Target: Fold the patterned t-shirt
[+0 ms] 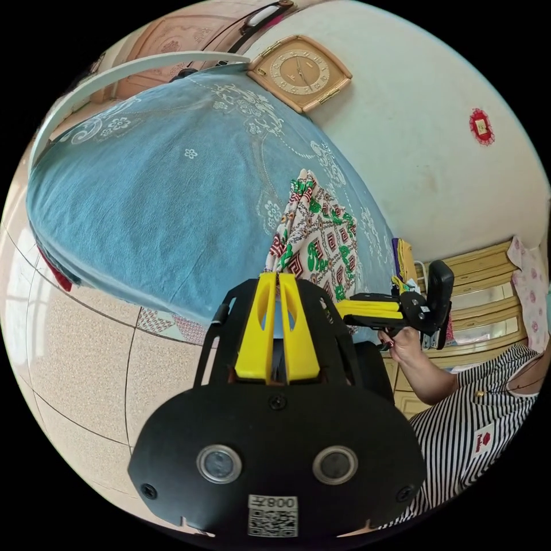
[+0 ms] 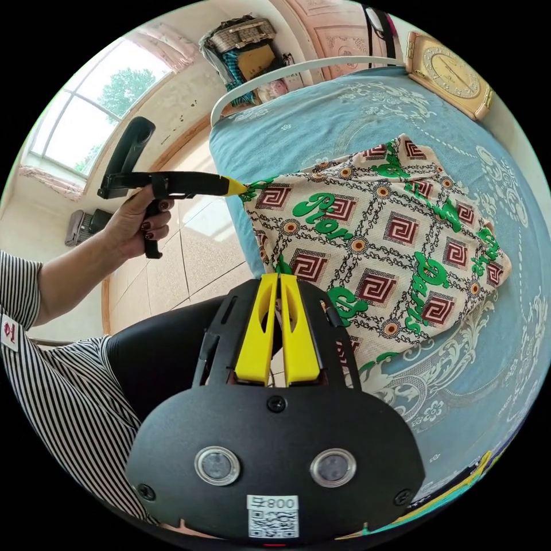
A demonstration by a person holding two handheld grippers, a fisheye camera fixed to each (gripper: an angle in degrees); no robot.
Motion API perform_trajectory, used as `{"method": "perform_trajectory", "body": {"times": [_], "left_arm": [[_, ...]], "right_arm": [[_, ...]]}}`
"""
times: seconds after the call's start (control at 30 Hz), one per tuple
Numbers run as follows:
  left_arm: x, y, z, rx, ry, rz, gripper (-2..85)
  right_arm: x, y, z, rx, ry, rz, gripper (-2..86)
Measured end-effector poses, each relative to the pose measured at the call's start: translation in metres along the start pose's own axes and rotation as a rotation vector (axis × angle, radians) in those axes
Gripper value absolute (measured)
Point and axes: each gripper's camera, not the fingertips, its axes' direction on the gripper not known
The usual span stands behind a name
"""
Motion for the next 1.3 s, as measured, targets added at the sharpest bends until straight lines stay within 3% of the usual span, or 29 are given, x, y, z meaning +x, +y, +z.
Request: {"method": "perform_trajectory", "body": {"times": [0.27, 0.5, 0.7, 0.83, 0.97, 1.2, 1.3], "left_arm": [[0.005, 0.003, 0.007, 0.007, -0.032, -0.011, 3.0], [0.020, 0.008, 0.013, 0.019, 0.009, 0.014, 3.5], [0.060, -0.003, 0.051, -0.085, 0.031, 0.155, 3.0], [0.062, -0.008, 0.080, -0.173, -0.082, 0.159, 1.2], [0.049, -0.009, 0.082, -0.151, 0.005, 0.097, 0.6], [0.057, -0.013, 0.080, -0.127, -0.034, 0.093, 1.6], [0.065, -0.011, 0.080, -0.121, 0.067, 0.110, 3.1]], "right_arm": [[-0.004, 0.019, -0.012, 0.053, -0.057, 0.076, 4.4], [-0.009, 0.102, -0.033, 0.071, 0.079, 0.208, 5.5], [-0.040, 0.099, -0.014, 0.023, 0.204, 0.112, 5.0], [-0.045, 0.099, 0.004, -0.026, 0.269, 0.086, 2.8], [-0.049, 0.109, 0.001, -0.025, 0.276, 0.051, 1.6], [-0.040, 0.126, -0.005, -0.014, 0.292, 0.029, 1.7], [-0.027, 0.138, -0.012, 0.004, 0.261, 0.056, 2.3]]}}
